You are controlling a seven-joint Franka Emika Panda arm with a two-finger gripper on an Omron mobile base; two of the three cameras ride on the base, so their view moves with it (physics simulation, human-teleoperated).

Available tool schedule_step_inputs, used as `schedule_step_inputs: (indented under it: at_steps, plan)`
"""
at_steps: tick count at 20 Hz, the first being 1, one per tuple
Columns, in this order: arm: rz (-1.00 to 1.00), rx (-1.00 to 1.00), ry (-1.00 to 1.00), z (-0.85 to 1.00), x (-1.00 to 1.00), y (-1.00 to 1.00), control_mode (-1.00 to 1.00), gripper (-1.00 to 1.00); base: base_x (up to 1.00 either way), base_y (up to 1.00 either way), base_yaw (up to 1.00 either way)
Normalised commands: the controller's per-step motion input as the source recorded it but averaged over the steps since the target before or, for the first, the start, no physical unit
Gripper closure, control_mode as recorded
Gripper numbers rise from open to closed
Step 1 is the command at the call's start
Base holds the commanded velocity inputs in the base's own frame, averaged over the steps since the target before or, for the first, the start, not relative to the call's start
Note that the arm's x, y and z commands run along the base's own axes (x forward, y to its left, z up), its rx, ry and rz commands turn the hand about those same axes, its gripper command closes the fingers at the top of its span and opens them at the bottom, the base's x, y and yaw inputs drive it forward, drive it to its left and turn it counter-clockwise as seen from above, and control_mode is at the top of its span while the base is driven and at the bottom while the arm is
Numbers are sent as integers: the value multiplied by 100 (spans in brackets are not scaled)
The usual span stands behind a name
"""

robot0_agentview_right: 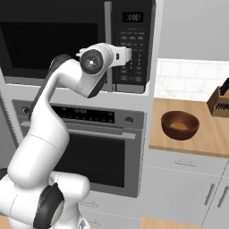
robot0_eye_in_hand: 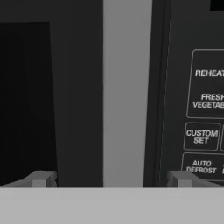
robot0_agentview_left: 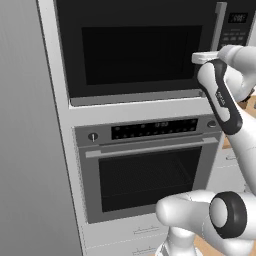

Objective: Open the microwave, place the bowl with waffle inside the microwave, then close the microwave door and turn it on.

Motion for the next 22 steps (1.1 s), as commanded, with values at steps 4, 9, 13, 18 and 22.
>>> schedule_step_inputs:
  at_steps: [4,9,13,18,22]
  plan:
    - [0,0,0,0,0,0,-100,-100,0,0,0]
    - [0,0,0,0,0,0,-100,100,0,0,0]
    - [0,0,0,0,0,0,-100,100,0,0,0]
    - [0,0,0,0,0,0,-100,100,0,0,0]
    - [0,0,0,0,0,0,-100,100,0,0,0]
